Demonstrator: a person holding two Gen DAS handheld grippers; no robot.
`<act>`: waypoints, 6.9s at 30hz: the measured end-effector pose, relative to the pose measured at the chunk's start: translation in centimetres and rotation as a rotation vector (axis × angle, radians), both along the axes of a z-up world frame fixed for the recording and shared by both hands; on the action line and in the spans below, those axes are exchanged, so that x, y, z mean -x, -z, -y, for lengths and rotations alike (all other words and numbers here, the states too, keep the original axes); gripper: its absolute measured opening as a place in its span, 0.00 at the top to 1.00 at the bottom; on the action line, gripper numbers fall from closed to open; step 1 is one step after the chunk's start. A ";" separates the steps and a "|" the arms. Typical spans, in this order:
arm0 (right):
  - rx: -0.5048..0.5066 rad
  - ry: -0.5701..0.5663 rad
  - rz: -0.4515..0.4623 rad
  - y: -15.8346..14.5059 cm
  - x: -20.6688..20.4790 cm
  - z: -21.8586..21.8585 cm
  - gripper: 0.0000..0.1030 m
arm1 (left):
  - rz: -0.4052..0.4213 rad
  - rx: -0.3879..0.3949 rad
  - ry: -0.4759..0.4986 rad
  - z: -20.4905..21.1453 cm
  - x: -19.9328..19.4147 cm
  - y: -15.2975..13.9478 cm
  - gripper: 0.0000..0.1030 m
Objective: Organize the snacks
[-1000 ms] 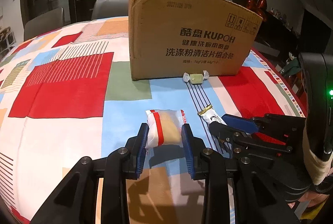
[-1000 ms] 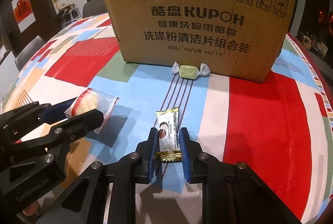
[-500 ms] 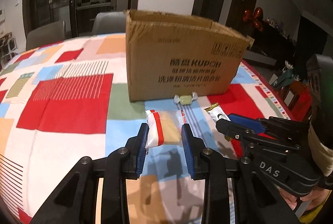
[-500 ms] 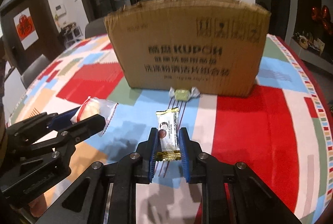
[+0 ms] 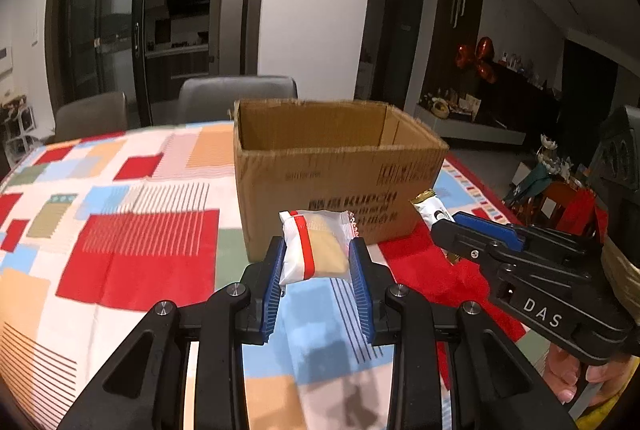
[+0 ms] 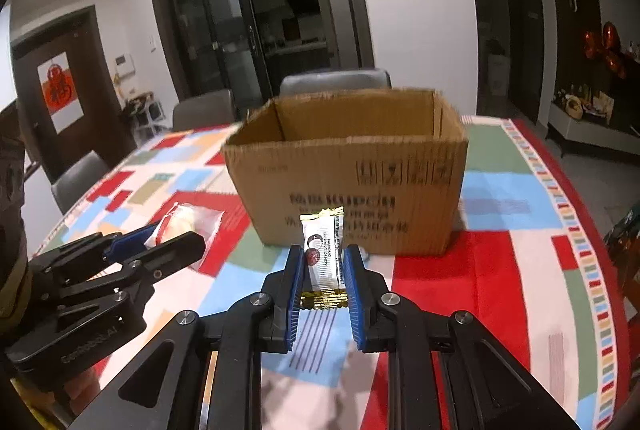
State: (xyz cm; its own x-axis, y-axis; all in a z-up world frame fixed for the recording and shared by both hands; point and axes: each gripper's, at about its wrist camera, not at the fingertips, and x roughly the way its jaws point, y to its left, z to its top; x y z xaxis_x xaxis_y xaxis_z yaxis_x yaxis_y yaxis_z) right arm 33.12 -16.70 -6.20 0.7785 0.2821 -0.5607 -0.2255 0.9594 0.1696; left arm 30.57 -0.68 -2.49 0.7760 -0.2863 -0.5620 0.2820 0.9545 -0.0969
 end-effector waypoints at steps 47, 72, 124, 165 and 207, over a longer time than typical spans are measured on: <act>0.044 0.041 0.109 -6.5 -10.1 2.2 0.68 | 0.079 -0.090 0.025 3.2 -12.0 -5.8 0.47; 0.000 0.022 0.043 -2.0 -3.7 0.7 0.52 | 0.040 -0.114 -0.145 -0.7 -4.0 -2.0 0.27; 0.160 0.067 -0.233 11.3 -12.0 -7.2 0.58 | -0.155 -0.165 -0.257 -3.7 -7.7 9.0 0.21; 0.004 0.050 -0.044 1.9 -3.1 -2.6 0.71 | -0.033 -0.121 -0.208 -1.6 -3.0 1.0 0.18; 0.079 0.121 0.076 -5.3 -7.5 -2.0 0.46 | 0.161 -0.160 -0.260 -1.2 -6.1 -5.3 0.01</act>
